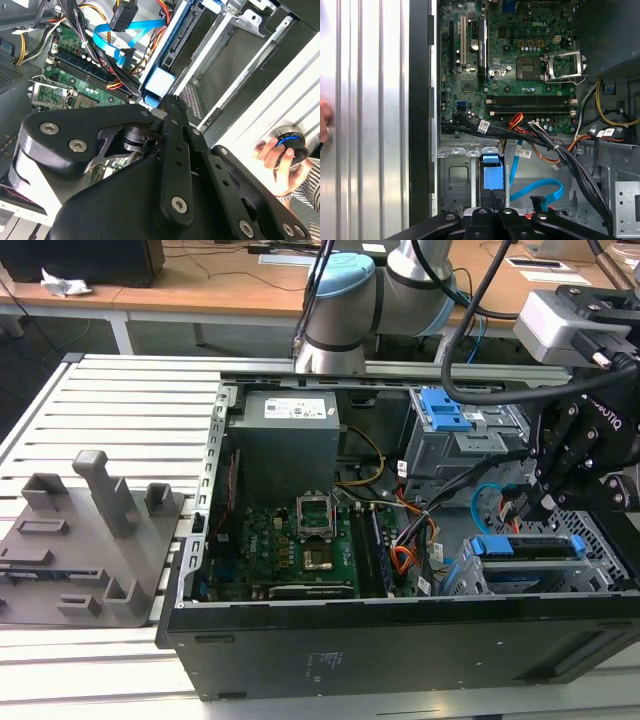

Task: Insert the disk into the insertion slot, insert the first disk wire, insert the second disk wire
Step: 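Insert the disk into the insertion slot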

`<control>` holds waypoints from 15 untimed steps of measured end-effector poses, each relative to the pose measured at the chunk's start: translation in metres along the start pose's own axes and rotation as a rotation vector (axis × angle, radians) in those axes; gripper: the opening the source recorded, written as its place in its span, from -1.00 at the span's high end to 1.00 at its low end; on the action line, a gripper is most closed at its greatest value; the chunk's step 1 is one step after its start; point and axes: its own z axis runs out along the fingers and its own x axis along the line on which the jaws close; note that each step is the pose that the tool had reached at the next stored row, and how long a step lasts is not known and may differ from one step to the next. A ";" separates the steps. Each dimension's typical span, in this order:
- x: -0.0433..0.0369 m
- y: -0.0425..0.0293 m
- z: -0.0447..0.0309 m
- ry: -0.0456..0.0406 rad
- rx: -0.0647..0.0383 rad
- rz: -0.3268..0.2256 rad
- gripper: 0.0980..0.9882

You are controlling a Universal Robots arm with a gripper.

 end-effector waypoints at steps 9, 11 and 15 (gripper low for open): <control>-0.0004 -0.0080 0.0006 0.0001 -0.001 0.000 0.98; -0.0004 -0.0089 0.0033 -0.0001 -0.002 0.000 0.98; -0.0004 -0.0093 0.0085 0.0001 -0.003 0.000 0.98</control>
